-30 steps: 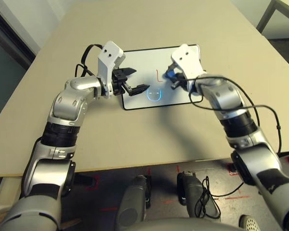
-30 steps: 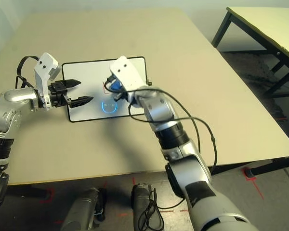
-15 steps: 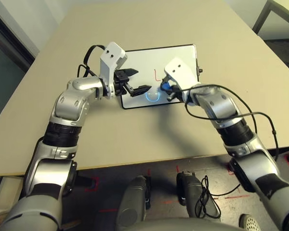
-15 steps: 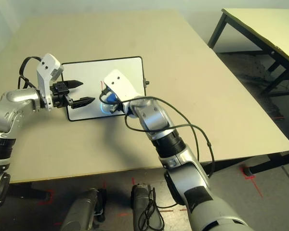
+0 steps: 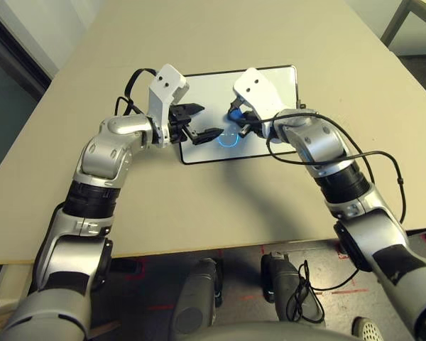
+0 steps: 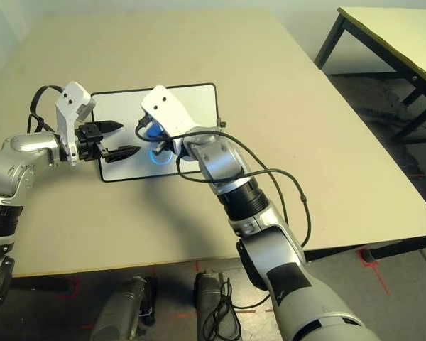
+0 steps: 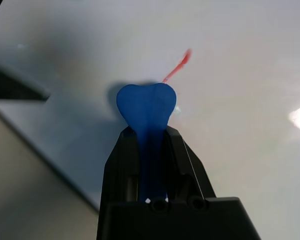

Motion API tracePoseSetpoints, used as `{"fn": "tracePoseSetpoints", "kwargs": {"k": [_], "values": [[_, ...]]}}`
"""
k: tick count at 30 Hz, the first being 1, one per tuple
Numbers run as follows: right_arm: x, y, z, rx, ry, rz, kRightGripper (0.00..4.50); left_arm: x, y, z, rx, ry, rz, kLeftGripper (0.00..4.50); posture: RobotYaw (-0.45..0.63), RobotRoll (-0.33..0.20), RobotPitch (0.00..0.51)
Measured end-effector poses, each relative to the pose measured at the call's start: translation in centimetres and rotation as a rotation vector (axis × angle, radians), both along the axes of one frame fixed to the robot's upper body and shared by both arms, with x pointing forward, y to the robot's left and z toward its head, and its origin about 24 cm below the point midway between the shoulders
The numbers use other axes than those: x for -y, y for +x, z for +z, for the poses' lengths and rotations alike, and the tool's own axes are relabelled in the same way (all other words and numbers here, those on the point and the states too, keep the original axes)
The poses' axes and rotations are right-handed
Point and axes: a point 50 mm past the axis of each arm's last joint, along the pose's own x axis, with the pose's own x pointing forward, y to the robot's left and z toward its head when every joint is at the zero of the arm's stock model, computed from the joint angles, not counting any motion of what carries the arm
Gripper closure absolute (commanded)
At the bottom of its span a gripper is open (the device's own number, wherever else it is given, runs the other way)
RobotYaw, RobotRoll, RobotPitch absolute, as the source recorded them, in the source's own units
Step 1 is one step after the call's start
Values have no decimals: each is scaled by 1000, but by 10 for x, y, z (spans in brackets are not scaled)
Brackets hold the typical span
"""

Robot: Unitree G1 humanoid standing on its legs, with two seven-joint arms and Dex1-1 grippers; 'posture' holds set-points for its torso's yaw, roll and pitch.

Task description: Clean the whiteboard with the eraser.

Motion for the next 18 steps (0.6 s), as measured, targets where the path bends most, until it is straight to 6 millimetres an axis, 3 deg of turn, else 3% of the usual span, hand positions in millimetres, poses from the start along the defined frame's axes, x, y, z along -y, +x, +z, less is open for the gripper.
{"fn": "tracePoseSetpoints", "kwargs": {"k": [9,14,18], "values": [[4,2,-5,-50,-36,-19,3937,1,-1,0,3,0,1,0,45,0,179],[10,17,11,9,-4,-78,3937,1,-1,0,3,-1,0,0,40,0,180],[11,18,12,17,2,-84,3937,2,-1,-1,2,-3,-2,0,40,0,179]]}}
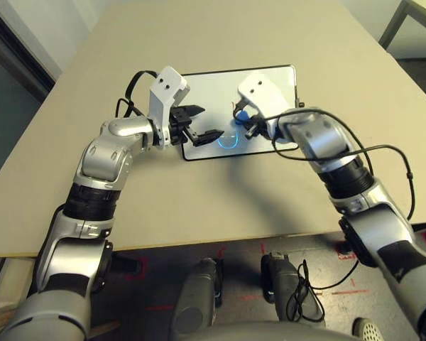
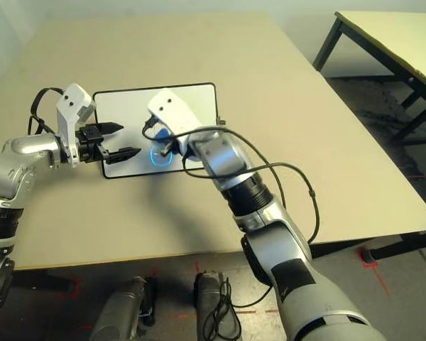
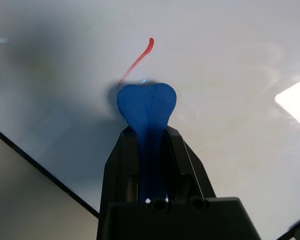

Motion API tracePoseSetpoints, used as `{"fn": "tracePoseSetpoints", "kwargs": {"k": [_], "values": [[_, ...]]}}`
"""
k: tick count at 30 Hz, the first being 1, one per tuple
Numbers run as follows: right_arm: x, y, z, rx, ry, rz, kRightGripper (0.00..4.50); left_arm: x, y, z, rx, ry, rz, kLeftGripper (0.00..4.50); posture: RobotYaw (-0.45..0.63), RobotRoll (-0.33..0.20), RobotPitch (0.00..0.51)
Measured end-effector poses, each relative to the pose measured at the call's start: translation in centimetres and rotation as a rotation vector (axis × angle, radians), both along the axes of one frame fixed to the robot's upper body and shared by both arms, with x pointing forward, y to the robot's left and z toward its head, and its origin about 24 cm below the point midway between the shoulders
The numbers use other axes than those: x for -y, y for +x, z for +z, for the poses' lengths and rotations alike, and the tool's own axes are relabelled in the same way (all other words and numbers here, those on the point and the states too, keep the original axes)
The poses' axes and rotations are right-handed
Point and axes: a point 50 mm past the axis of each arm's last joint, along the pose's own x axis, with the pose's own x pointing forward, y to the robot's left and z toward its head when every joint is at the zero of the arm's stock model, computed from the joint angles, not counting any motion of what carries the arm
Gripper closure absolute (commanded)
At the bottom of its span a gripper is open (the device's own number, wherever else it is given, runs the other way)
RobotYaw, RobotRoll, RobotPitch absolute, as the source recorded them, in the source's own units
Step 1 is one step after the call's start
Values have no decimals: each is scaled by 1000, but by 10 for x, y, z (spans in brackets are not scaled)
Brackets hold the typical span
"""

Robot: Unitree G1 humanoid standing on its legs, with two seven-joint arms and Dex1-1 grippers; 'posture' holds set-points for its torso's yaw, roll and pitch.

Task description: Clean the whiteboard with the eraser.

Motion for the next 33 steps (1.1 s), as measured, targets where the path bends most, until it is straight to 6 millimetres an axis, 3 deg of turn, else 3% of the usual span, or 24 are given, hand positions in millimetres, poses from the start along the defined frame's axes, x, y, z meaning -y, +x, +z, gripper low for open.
{"fn": "tracePoseSetpoints", "kwargs": {"k": [4,9,13,16,26,33], "values": [[-1,-6,-5,-8,-3,16,3937,1,0,0,0,-2,-1,0,40,0,180],[-8,-23,-24,-79,-31,71,3937,1,0,0,-2,-3,-3,0,40,0,182],[-8,-23,-24,-85,-34,71,3937,1,0,-1,-2,-4,-3,0,39,0,183],[-12,-17,-19,-74,-30,73,3937,1,0,-1,-3,-4,-3,0,39,0,184],[-13,13,29,89,51,7,3937,5,-2,-1,-7,-4,-14,0,39,0,184],[-15,1,13,53,15,64,3937,5,-2,-3,-18,-6,-12,0,45,0,181]]}}
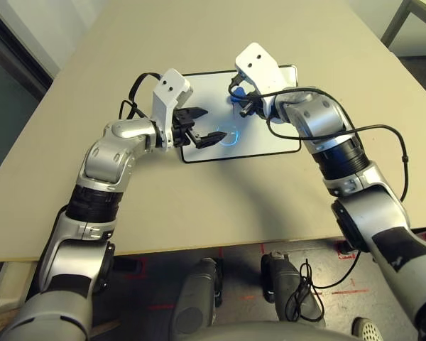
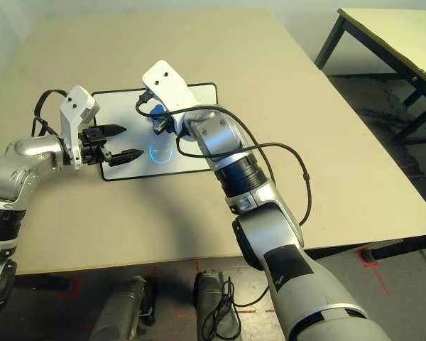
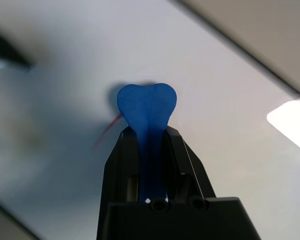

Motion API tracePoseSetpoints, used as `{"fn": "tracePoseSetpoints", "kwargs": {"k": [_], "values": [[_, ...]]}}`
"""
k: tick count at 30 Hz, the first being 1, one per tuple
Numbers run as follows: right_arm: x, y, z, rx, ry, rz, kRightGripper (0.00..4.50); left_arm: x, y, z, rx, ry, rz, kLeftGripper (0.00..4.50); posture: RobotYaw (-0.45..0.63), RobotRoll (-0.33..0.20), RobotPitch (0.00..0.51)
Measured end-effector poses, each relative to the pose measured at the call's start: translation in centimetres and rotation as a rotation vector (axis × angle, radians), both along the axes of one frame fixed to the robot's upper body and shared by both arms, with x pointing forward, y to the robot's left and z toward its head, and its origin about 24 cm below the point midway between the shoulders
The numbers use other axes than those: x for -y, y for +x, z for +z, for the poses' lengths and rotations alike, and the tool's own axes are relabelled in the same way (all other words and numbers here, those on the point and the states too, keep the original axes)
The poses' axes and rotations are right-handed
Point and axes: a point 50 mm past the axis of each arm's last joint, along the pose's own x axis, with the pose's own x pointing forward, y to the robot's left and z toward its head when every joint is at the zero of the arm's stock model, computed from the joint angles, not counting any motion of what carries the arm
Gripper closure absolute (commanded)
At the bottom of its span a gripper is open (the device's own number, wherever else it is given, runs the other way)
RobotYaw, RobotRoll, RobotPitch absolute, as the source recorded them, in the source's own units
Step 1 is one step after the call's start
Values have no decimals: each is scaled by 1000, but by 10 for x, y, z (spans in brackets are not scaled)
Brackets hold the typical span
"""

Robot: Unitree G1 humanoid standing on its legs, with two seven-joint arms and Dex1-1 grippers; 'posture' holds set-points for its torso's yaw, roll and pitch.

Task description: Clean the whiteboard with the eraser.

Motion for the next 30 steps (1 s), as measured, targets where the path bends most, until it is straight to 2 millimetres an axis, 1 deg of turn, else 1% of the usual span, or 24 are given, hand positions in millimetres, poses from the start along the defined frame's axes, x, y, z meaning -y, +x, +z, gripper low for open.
{"fn": "tracePoseSetpoints", "kwargs": {"k": [3,6,11,13,17,20,23,25,26,30], "values": [[-2,-12,-15,-51,-48,42,3937,0,0,0,-1,-1,-1,0,38,0,182],[-2,-18,-22,-86,-79,56,3937,0,0,0,-1,-1,-1,0,36,0,182],[-1,-16,-23,-93,-99,55,3937,0,0,0,-1,-1,-1,0,37,0,181],[-4,-9,-15,-62,-86,45,3937,1,0,0,-2,-2,-3,0,40,0,180],[-3,7,16,60,-28,-2,3937,1,0,-1,-2,-2,-4,0,42,0,179],[-5,12,29,110,5,-10,3937,1,0,-1,-2,-2,-4,0,44,0,177],[-7,13,26,99,6,-7,3937,1,0,-1,-2,-2,-4,0,44,0,177],[-5,12,19,80,1,-4,3937,1,0,-1,-2,-1,-4,0,49,0,174],[-4,10,12,61,-9,2,3937,1,0,-1,-2,-1,-4,0,49,0,174],[-5,-2,0,18,-67,45,3937,1,0,0,-2,-1,-4,0,48,0,173]]}}
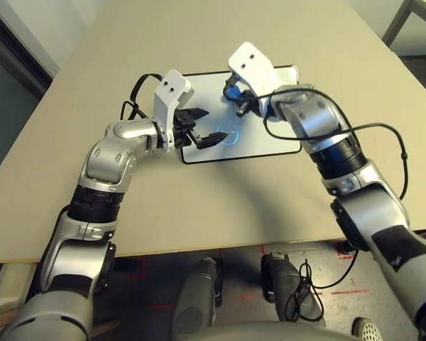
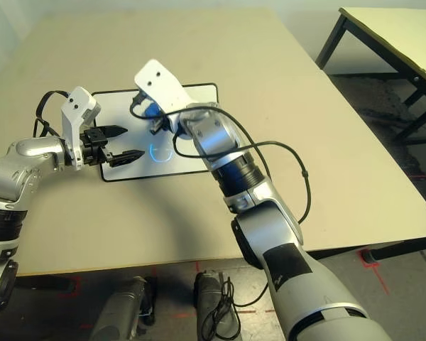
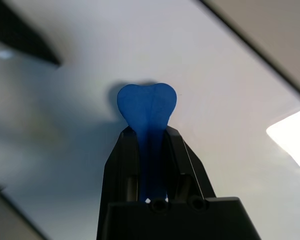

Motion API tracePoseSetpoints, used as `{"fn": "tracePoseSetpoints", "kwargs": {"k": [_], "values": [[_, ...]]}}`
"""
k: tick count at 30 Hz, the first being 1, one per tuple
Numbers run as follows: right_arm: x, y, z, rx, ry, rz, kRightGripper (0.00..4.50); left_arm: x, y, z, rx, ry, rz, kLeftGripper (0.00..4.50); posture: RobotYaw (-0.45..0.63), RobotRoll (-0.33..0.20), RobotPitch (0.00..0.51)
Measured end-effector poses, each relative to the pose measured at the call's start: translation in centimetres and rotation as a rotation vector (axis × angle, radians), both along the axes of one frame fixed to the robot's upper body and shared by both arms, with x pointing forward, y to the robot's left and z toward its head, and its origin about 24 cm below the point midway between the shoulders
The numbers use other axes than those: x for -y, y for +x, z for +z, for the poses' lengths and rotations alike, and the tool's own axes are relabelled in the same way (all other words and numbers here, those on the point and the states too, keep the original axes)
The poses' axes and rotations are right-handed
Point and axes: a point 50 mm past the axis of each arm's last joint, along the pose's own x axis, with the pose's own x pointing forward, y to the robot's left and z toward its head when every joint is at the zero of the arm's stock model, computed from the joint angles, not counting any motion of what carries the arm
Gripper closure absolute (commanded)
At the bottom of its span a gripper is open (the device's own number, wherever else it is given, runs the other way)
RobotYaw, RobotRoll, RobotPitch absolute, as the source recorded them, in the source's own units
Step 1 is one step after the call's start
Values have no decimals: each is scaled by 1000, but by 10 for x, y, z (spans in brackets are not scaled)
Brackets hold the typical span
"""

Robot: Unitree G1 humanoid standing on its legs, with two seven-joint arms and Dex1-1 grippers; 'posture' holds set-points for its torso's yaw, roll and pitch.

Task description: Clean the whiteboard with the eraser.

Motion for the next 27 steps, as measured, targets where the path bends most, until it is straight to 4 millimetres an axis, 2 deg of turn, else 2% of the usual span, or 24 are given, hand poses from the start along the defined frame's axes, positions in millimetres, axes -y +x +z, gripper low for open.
{"fn": "tracePoseSetpoints", "kwargs": {"k": [5,10,13,17,20,23,27], "values": [[6,-11,-17,-80,-69,17,3937,0,0,0,0,1,1,0,39,0,172],[7,-10,-19,-95,-79,4,3937,0,0,0,0,0,0,0,38,0,173],[6,-1,-11,-62,-48,-23,3937,0,0,0,-1,-1,-1,0,37,0,173],[9,11,11,24,17,-69,3937,0,0,0,-2,-1,-2,0,38,0,172],[5,13,15,52,40,-59,3937,1,0,0,-1,-2,-2,0,43,0,173],[0,11,12,43,39,-41,3937,1,0,0,-1,-2,-2,0,46,0,174],[-4,-1,-7,-11,10,6,3937,0,0,0,-1,-1,0,0,51,0,177]]}}
